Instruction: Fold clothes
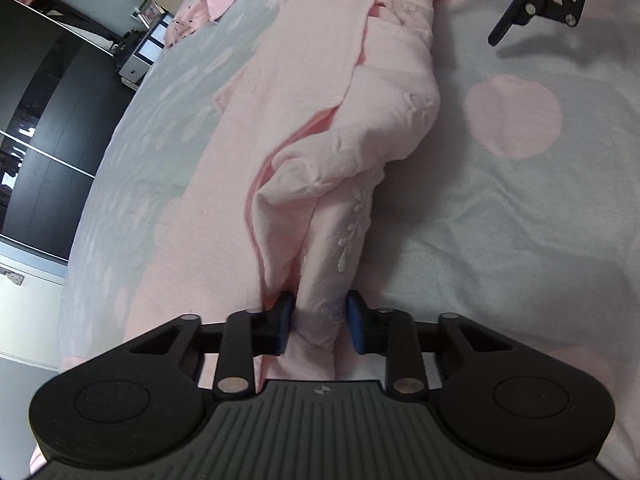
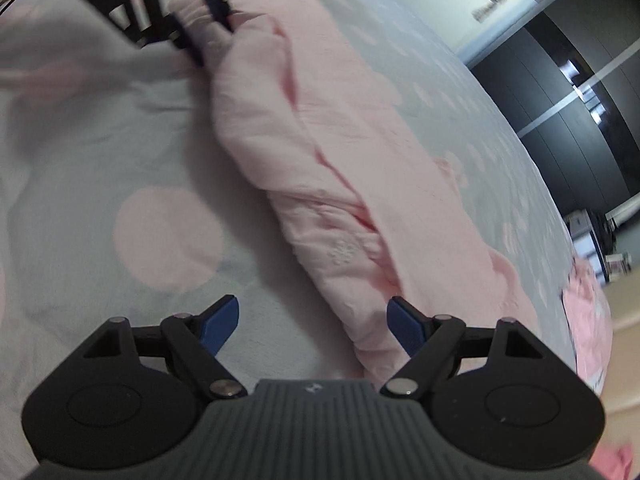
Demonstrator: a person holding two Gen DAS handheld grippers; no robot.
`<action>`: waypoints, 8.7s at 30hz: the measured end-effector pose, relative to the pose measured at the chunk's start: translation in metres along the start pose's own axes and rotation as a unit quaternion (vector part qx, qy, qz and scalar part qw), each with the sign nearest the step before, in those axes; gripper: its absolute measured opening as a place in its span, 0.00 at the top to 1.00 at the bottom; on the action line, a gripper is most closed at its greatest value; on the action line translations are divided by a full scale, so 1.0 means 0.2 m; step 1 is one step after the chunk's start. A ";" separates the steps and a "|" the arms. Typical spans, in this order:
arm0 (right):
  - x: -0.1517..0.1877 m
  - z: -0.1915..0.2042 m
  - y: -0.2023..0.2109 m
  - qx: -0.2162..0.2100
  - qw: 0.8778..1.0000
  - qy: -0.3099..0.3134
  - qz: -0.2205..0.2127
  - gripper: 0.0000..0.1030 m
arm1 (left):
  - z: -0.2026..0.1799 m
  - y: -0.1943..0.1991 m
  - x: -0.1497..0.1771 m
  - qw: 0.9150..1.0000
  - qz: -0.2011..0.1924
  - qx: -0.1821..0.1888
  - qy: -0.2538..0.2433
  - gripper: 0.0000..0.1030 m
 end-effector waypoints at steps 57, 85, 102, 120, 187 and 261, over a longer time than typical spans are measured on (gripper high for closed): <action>0.19 0.52 0.44 -0.065 0.994 0.073 0.046 0.84 | -0.49 0.58 0.26 0.999 0.029 0.039 -0.012 0.96; -0.26 0.79 0.49 -0.066 0.997 0.012 -0.039 0.88 | -0.58 0.65 -0.24 0.980 -0.071 0.060 0.175 0.81; -0.18 0.46 0.22 0.014 0.997 -0.074 0.003 0.87 | -0.31 0.46 -0.04 0.953 -0.053 0.022 0.296 0.78; -0.19 -0.09 -0.18 0.105 0.980 -0.163 0.036 0.80 | 0.30 0.17 0.02 0.922 -0.031 -0.121 0.367 0.79; 0.15 -0.80 0.01 0.230 0.922 -0.304 0.058 0.91 | 0.93 0.21 0.36 0.902 -0.009 -0.154 0.404 0.99; 0.50 0.21 0.53 0.092 0.873 -0.473 0.069 0.66 | -0.14 0.69 0.60 0.807 0.035 -0.061 0.586 0.56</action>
Point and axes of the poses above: each gripper's, at about its wrist camera, not at the fingertips, and y roughly against the way its jaws point, z to its left, x to its underside, the point moved 6 cm from there along -y, roughly the way its jaws point, and after that the axes turned 15 degrees about -z, right-handed, at the moved point
